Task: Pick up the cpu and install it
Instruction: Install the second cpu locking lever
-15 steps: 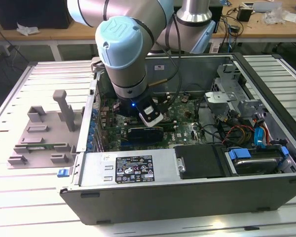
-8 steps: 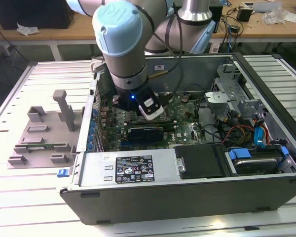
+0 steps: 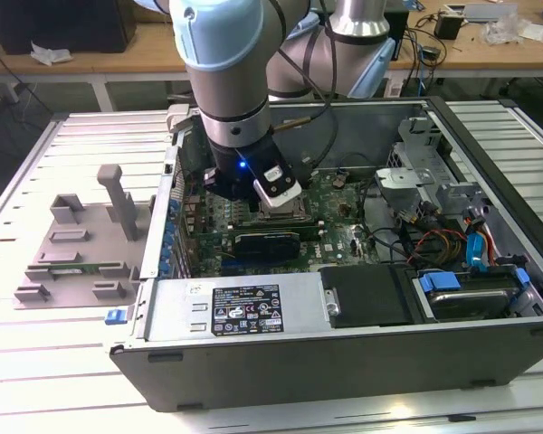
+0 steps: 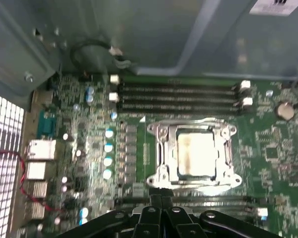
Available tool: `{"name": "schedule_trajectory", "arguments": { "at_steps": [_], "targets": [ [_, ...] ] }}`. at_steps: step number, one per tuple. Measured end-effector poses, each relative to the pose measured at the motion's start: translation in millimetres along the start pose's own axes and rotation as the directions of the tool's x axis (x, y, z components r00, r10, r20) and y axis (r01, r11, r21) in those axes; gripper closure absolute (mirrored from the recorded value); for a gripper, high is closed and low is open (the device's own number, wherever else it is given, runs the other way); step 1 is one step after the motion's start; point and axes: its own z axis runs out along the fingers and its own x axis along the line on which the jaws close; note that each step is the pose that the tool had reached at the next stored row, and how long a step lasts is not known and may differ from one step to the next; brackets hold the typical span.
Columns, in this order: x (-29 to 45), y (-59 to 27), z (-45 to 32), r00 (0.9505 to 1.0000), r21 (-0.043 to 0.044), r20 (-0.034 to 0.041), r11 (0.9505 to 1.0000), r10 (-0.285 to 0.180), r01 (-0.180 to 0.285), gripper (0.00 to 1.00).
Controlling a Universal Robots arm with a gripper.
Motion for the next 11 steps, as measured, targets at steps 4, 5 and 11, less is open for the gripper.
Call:
{"name": "schedule_trajectory", "arguments": {
  "at_steps": [4, 5, 11],
  "targets": [
    [-0.1, 0.2, 0.0, 1.0000, 0.0482, -0.0075, 0.9988, 0.002, -0.002, 0.89],
    [-0.2, 0.3, 0.0, 1.0000, 0.0482, -0.0076, 0.9988, 0.002, -0.002, 0.89],
    [-13.0, 0.4, 2.1, 1.0000, 0.0498, -0.0073, 0.9988, 0.005, -0.004, 0.89]
  ]
}}
